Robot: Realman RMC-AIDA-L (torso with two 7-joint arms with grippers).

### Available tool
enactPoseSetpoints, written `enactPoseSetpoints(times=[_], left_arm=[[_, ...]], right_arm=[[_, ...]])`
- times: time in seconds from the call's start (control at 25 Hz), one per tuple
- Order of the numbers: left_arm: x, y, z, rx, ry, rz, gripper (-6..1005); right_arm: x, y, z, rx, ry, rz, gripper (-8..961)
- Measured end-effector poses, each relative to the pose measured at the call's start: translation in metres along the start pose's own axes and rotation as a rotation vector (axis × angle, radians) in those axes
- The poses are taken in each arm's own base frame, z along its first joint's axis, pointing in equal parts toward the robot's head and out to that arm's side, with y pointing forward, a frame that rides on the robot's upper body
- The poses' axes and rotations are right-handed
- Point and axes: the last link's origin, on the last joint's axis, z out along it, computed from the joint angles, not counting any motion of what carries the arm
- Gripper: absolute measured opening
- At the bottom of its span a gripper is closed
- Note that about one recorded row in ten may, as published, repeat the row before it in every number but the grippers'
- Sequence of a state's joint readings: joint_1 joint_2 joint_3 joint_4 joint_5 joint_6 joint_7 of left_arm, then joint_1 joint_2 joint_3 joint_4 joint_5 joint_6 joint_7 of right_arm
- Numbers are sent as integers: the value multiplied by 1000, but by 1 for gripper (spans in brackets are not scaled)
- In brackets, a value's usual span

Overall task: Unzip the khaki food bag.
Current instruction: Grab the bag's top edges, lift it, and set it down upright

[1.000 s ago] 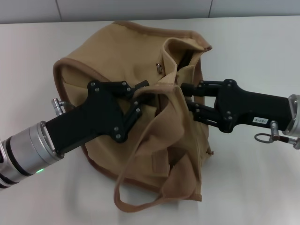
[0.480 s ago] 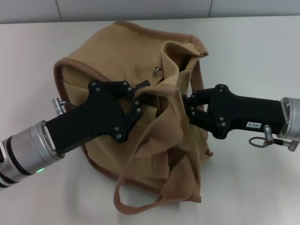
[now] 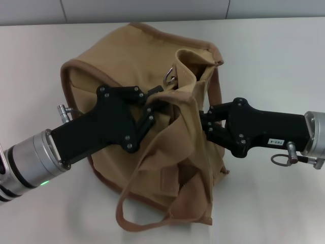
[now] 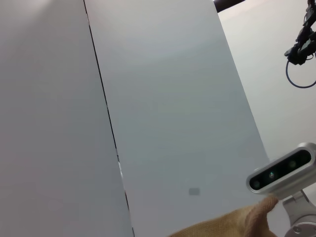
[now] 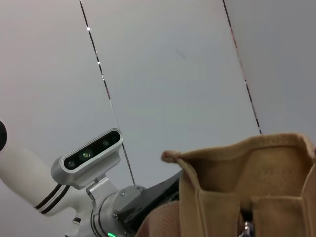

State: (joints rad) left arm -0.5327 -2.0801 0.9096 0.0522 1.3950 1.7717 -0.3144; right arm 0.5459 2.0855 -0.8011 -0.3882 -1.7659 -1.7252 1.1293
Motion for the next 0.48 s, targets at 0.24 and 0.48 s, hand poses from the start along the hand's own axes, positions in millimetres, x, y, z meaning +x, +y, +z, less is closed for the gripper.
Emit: enactPoseSetpoints(times=[0.24, 0.48], left_arm=[[0, 0, 0, 4, 1, 0, 82], [0, 0, 0, 4, 0, -1, 82]], right_arm=[[4, 2, -7, 23, -9, 9, 73], [6, 4, -16, 67, -46, 19, 35]])
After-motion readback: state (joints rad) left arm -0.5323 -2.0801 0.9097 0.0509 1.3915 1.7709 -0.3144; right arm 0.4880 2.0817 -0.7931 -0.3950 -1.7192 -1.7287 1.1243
